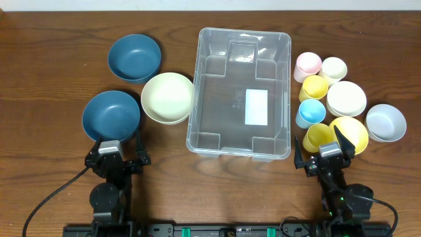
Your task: Pack container
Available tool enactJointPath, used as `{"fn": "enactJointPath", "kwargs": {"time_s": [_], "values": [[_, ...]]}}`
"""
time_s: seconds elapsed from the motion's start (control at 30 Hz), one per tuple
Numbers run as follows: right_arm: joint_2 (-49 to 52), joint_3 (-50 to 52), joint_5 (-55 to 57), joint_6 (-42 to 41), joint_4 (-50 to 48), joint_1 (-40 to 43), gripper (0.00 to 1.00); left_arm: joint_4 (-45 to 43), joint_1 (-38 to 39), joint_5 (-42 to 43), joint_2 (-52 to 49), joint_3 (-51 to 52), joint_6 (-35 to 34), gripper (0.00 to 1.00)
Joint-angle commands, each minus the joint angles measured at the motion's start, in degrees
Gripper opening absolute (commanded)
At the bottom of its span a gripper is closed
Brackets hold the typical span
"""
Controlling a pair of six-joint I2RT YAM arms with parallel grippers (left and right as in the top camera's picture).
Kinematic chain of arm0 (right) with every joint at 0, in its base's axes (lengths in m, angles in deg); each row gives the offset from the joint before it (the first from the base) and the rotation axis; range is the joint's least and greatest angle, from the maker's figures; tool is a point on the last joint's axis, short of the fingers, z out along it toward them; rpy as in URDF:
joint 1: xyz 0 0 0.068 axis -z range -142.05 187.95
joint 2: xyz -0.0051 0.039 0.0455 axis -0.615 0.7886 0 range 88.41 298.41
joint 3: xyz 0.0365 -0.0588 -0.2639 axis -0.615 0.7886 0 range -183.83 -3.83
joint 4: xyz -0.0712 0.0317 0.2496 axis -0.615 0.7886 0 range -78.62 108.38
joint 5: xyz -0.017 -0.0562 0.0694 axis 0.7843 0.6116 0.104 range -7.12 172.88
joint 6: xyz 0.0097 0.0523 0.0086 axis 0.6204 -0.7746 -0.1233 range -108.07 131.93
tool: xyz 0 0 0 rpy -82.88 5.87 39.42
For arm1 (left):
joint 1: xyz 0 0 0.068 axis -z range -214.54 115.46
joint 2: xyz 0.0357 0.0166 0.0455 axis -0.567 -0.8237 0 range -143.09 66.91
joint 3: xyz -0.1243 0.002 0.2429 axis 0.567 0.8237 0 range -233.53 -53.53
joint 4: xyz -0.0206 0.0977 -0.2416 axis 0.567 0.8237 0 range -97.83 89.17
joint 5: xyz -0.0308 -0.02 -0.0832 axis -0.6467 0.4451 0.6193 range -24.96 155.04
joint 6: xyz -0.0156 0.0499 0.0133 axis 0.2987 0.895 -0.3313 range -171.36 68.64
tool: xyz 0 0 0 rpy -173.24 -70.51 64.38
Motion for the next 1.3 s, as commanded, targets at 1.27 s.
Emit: {"fn": "enactJointPath", "kwargs": {"time_s": [1.27], "values": [[-0.26, 0.11, -0.63, -0.98, 0.20, 0.44, 0.99, -0.24, 0.22, 0.37, 0.20, 1.68, 0.74, 0.98]]}}
